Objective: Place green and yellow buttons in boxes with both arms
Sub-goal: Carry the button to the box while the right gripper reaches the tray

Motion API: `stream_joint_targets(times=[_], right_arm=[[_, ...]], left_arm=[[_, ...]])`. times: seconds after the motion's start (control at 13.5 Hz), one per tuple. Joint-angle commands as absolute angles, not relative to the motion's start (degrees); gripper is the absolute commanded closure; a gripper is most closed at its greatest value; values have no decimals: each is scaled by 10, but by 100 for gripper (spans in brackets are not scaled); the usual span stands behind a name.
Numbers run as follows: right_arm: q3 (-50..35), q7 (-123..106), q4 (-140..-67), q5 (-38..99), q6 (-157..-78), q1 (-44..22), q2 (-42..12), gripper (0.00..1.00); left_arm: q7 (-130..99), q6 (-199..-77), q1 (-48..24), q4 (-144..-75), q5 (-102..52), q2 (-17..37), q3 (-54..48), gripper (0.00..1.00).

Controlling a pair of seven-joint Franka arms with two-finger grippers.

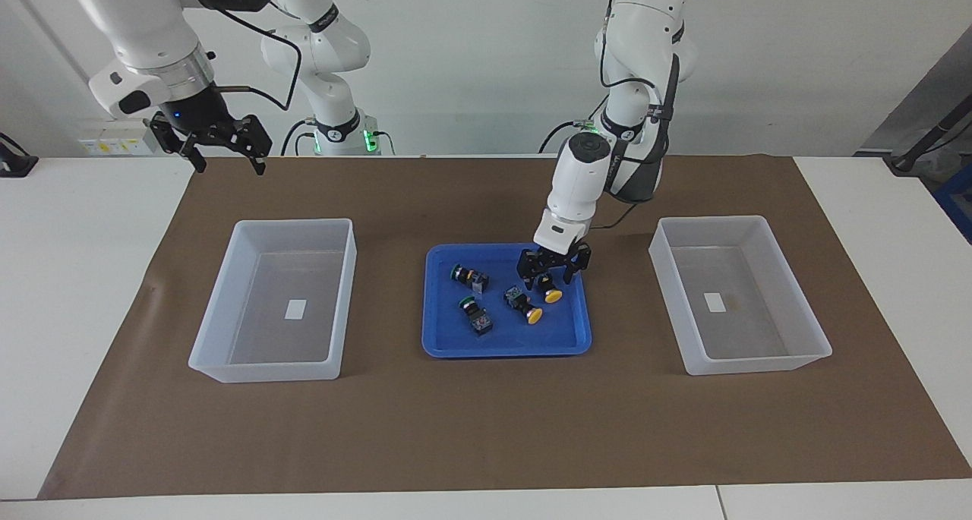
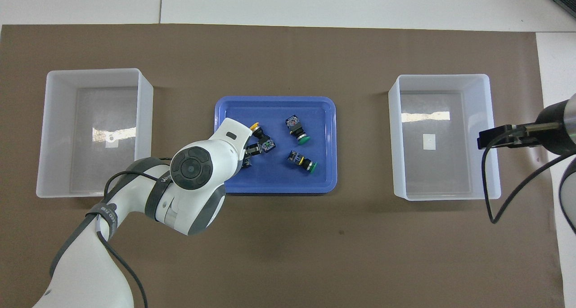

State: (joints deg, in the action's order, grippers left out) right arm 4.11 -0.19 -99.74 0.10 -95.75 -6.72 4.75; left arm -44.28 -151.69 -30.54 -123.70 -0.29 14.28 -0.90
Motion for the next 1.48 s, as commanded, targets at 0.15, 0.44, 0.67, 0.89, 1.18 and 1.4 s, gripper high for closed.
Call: stream_joint_targets(times=[0.15, 0.44, 0.67, 0.89, 1.18, 1.4], right_arm=[[38, -25, -1060, 89, -1030, -92, 54, 0], [37, -73, -1056, 83, -1091, -146, -8, 0], [38, -73, -1056, 83, -1150, -201, -51, 0], [38, -69, -1059, 83, -1208, -253, -91, 0], [38, -67, -1080, 84, -1272, -289, -121, 0], [38, -67, -1115, 83, -1331, -323, -138, 0]], left_arm=[[-469, -1517, -316, -1237, 4, 142, -1, 90], [-464, -1417, -304, -1175, 4, 131, 2, 100], [-451, -1263, -262, -1068, 4, 123, 4, 100], [-313, -1169, -188, -1017, -2, 112, 2, 100], [-81, -1159, -79, -1027, -4, 104, 4, 100], [50, -1250, -16, -1108, -5, 82, 5, 100]])
